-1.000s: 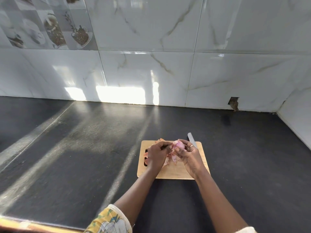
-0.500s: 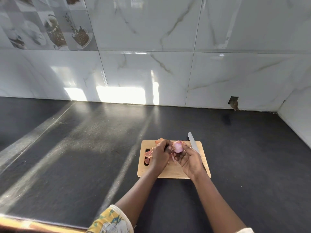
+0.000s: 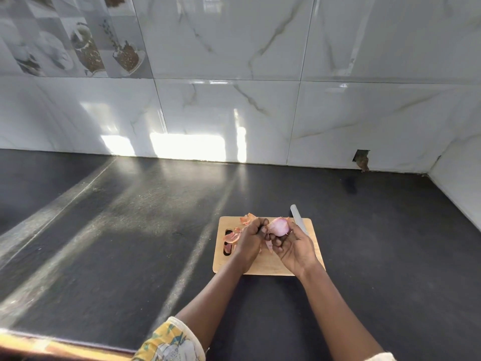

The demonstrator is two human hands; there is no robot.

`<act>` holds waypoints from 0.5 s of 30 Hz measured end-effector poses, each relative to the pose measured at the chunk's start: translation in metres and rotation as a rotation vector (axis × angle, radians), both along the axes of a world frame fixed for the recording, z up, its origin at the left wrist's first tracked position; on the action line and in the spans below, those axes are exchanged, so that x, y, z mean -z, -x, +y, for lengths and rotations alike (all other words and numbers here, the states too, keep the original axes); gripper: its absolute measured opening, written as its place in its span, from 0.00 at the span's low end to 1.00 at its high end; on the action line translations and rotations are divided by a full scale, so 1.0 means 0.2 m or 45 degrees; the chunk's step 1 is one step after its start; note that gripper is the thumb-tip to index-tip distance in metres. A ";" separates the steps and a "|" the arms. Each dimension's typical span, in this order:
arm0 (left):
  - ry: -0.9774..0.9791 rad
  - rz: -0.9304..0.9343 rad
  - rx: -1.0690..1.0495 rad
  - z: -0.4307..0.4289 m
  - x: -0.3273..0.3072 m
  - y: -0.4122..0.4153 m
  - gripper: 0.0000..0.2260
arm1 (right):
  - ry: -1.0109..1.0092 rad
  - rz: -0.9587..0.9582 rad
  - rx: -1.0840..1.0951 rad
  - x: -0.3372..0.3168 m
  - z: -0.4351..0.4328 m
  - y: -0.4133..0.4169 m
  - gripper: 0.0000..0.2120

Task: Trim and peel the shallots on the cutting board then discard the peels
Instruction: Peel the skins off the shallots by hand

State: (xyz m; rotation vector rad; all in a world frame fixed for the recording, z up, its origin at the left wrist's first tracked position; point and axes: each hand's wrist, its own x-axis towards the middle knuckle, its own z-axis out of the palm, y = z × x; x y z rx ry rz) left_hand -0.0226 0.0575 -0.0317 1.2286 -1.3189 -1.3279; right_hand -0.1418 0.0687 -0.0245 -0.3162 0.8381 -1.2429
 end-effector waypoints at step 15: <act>-0.191 0.535 0.024 0.01 0.00 0.02 0.16 | -0.085 -0.413 -0.037 0.05 -0.02 0.03 0.14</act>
